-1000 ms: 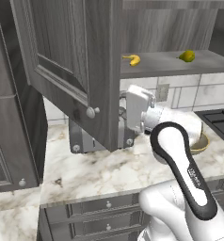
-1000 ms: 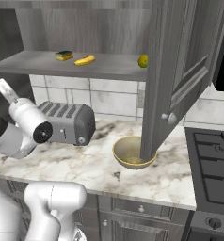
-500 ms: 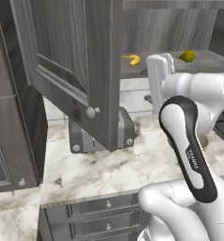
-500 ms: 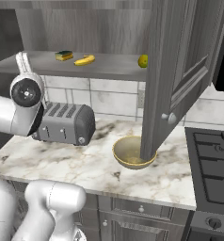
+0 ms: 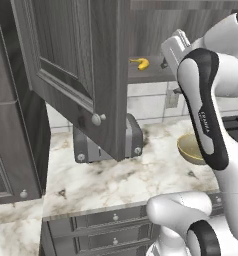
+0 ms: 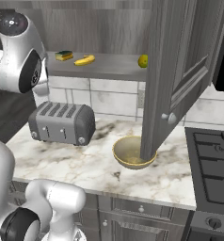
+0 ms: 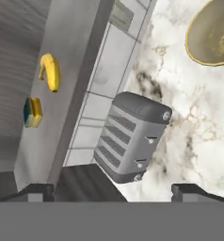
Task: Open the cabinet. Pick the banana and pear from the cabinet and place them into the bowl. Then close the cabinet.
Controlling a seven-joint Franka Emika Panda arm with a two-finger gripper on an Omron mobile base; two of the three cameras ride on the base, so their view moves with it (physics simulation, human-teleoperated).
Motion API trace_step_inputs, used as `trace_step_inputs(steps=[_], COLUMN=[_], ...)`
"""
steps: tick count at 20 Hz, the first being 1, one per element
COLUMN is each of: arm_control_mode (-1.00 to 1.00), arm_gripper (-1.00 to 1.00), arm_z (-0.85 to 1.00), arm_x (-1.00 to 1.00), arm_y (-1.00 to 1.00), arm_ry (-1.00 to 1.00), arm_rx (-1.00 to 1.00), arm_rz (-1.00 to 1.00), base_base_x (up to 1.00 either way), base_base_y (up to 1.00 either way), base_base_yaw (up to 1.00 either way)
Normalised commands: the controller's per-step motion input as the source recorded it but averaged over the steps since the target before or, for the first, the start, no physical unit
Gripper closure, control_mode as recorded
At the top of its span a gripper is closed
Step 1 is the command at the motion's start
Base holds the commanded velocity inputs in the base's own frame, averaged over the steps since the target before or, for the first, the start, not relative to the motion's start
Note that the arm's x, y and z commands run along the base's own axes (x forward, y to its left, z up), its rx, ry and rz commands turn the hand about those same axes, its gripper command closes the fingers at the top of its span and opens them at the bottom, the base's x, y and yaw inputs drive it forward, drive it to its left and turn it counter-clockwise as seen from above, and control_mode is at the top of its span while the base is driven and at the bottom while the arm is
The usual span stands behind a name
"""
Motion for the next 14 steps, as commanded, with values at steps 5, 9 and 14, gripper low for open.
trace_step_inputs(steps=[5,9,14], arm_control_mode=[-1.00,-1.00,-1.00], arm_gripper=[-1.00,-1.00,-1.00], arm_z=[-0.20,-0.26,-0.44], arm_x=[0.00,0.00,-0.02], arm_y=[0.00,0.08,0.00], arm_ry=[0.01,0.03,-0.03], arm_rx=[-0.20,-0.34,-0.44], arm_rz=[0.31,0.37,0.33], base_base_x=[0.00,0.00,0.00], base_base_y=[0.00,0.00,0.00], base_base_yaw=[0.00,0.00,0.00])
